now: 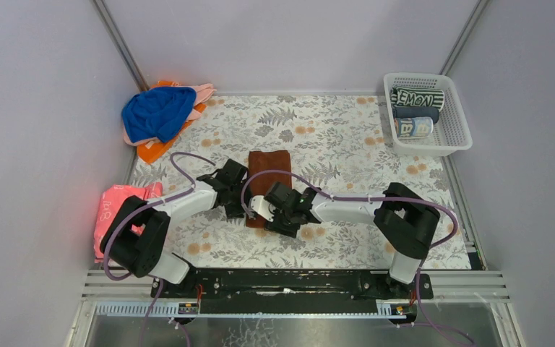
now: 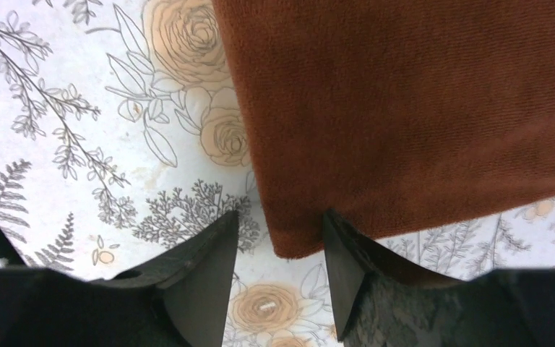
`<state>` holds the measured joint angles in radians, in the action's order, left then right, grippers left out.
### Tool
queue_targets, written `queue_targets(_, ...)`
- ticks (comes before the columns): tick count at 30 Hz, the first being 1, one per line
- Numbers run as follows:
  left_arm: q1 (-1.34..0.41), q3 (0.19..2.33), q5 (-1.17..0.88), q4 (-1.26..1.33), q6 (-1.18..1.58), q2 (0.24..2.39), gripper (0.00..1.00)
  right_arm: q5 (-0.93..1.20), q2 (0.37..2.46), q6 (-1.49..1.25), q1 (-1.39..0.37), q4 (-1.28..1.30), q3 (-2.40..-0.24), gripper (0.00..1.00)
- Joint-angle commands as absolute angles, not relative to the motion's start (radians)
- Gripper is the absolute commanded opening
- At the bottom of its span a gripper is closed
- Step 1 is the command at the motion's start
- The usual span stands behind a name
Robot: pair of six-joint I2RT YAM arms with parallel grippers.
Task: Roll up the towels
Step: Roll the towel at the center of the board.
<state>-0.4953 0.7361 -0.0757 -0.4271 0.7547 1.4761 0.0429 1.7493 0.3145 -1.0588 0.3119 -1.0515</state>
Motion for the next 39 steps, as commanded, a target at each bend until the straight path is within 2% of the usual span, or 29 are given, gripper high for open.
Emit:
queue_targets(1, -0.481, 0.708, -0.045, -0.475, 0.775, 1.461, 0.5, 0.044, 1.82, 0.323, -1.07, 0.361, -1.078, 0.53)
queue_targets(3, -0.468, 0.707, -0.053, -0.482, 0.785, 1.458, 0.51, 0.051, 1.839, 0.319, -1.079, 0.376, -1.086, 0.48)
queue_targets(5, -0.448, 0.701, -0.055, -0.493, 0.798, 1.445, 0.52, 0.059, 1.856, 0.308, -1.086, 0.388, -1.101, 0.38)
queue_targets(7, -0.419, 0.686, -0.048, -0.514, 0.812, 1.416, 0.57, 0.084, 1.872, 0.289, -1.093, 0.396, -1.121, 0.27)
queue_targets(10, -0.391, 0.663, -0.045, -0.551, 0.827, 1.355, 0.63, 0.156, 1.887, 0.254, -1.098, 0.391, -1.153, 0.19)
queue_targets(12, -0.373, 0.643, -0.035, -0.586, 0.841, 1.313, 0.69, 0.193, 1.894, 0.229, -1.1, 0.373, -1.172, 0.17)
queue_targets(16, -0.359, 0.608, -0.042, -0.636, 0.882, 1.231, 0.76, 0.226, 1.907, 0.178, -1.103, 0.361, -1.207, 0.16)
queue_targets(20, -0.36, 0.558, -0.134, -0.602, 0.948, 1.176, 0.78, 0.238, 1.92, 0.153, -1.102, 0.354, -1.217, 0.16)
queue_targets(27, -0.378, 0.533, -0.159, -0.548, 0.996, 1.217, 0.73, 0.239, 1.924, 0.103, -1.102, 0.319, -1.205, 0.16)
queue_targets(36, -0.4, 0.541, -0.063, -0.545, 1.036, 1.316, 0.67, 0.273, 1.905, 0.09, -1.101, 0.267, -1.166, 0.16)
queue_targets(39, -0.406, 0.548, -0.029, -0.554, 1.05, 1.335, 0.62, 0.278, 1.894, 0.088, -1.102, 0.253, -1.153, 0.16)
